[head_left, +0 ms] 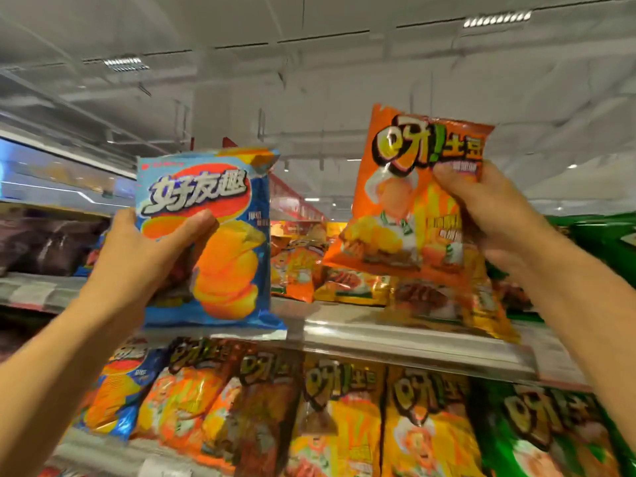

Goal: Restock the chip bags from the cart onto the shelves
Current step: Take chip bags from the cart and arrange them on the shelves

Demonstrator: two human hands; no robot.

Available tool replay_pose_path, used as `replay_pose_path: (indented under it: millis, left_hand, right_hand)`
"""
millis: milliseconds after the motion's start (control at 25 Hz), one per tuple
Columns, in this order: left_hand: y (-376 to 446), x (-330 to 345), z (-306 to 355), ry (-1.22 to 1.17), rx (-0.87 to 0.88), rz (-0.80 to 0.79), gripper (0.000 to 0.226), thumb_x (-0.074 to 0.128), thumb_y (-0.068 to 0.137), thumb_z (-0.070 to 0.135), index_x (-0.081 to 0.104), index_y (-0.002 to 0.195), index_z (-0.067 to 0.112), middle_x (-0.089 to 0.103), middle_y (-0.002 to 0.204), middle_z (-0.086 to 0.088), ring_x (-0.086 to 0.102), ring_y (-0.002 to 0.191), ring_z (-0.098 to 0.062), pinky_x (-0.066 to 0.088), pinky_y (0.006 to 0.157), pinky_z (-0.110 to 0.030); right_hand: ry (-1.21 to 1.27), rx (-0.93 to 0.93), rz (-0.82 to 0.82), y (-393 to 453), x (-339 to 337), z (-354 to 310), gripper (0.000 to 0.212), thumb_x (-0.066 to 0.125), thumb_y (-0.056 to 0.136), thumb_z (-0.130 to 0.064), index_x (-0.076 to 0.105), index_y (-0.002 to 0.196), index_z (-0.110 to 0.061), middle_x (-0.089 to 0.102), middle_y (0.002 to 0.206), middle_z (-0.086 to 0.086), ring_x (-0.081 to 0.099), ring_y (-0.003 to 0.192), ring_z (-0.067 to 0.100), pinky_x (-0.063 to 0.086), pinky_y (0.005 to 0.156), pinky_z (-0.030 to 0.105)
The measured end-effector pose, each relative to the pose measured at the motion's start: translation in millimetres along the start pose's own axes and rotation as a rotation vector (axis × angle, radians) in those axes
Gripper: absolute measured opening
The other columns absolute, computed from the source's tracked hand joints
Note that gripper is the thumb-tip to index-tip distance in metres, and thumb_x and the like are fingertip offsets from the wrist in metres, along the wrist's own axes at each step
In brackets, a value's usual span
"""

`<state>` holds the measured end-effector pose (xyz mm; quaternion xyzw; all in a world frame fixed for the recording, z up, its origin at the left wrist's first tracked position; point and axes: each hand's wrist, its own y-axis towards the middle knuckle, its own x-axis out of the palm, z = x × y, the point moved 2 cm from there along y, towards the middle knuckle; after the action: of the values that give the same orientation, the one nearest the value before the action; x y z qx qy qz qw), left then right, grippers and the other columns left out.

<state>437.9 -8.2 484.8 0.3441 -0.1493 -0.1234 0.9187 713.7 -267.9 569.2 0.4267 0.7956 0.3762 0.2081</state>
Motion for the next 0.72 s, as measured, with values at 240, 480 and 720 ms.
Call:
replay_pose_path:
  millis: [240,480,720]
  left_hand:
    - [64,-8,-20,-0.098,0.041,-0.069,0.033,0.079,0.081,0.045,0.060,0.097,0.022,0.057,0.046,0.008,0.049,0.033,-0.006,0.049,0.040,-0.024]
    - [159,-62,-72,-0.178,0.066,-0.171,0.026,0.078,0.083,0.041,0.064,0.086,0.020,0.057,0.049,0.003,0.051,0.035,-0.009,0.047,0.040,-0.023]
    - [248,-118,-124,-0.254,0.031,-0.230,0.043,0.082,0.062,0.051,0.060,0.086,0.022,0.059,0.048,0.007,0.053,0.034,-0.007,0.048,0.040,-0.022]
  right_hand:
    - [-0.025,0.097,-0.045,55,73,35,0.014,0.060,0.101,-0.023,0.065,0.114,-0.024,0.075,0.076,-0.010,0.073,0.065,0.004,0.056,0.064,0.026]
    - [-0.121,0.133,-0.006,68,156,64,0.026,0.062,0.100,-0.025,0.063,0.125,-0.022,0.079,0.097,0.000,0.077,0.077,0.014,0.058,0.059,0.027]
    - [-0.174,0.223,0.062,70,237,86,0.039,0.067,0.097,-0.029,0.057,0.133,-0.020,0.075,0.117,0.012,0.073,0.103,0.031,0.057,0.095,0.052]
